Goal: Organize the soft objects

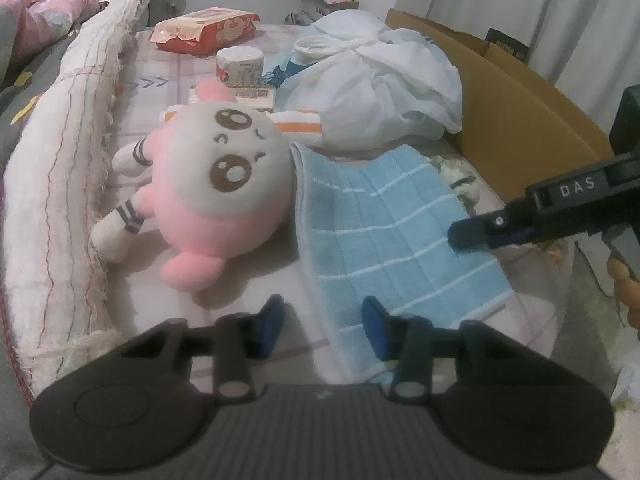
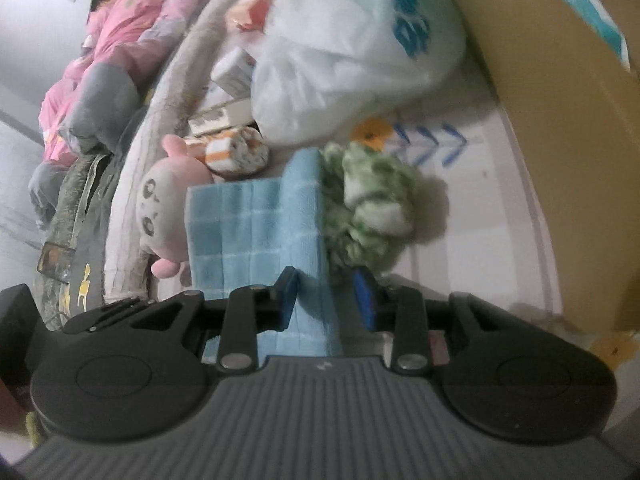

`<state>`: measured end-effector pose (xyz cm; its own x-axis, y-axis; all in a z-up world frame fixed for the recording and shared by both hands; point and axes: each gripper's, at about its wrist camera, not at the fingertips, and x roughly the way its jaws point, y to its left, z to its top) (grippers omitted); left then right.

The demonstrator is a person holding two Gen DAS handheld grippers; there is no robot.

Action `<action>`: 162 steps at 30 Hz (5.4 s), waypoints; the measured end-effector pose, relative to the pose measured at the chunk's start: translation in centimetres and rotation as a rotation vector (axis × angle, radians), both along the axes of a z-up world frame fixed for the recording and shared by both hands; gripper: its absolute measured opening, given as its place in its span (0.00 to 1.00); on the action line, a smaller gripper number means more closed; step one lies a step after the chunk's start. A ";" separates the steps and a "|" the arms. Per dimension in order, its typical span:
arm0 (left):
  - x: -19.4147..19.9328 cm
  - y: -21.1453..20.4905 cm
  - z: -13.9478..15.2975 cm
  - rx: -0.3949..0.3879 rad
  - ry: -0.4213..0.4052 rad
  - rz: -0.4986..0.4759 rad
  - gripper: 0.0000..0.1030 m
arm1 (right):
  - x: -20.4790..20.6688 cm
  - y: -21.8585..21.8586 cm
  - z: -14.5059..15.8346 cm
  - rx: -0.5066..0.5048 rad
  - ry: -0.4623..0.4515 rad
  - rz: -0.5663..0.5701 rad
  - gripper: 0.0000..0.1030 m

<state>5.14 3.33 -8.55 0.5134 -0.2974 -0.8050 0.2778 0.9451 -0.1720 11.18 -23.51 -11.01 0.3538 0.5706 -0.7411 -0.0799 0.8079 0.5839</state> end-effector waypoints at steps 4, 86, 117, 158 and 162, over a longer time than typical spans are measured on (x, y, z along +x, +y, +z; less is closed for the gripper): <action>0.0 0.0 0.0 0.002 -0.003 0.000 0.43 | -0.2 0.3 -0.9 0.065 0.019 0.004 0.15; 11.9 -19.9 14.6 -0.221 -0.138 -0.234 0.22 | 6.4 -19.3 12.1 0.261 -0.261 -0.074 0.16; 21.7 -29.0 7.4 -0.072 0.065 -0.236 0.65 | 20.4 -24.7 1.7 -0.205 -0.003 -0.019 0.43; 2.9 2.8 6.3 -0.011 -0.209 0.123 0.98 | 6.5 6.3 5.8 0.264 -0.012 0.209 0.63; 4.3 3.4 4.8 -0.031 -0.165 0.099 0.97 | 7.4 6.7 4.3 0.231 0.027 0.182 0.63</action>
<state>9.46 6.71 -3.71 0.6653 -0.2626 -0.6988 0.2107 0.9641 -0.1618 18.60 -16.77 -6.72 0.2121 0.7779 -0.5915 -0.1936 0.6267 0.7548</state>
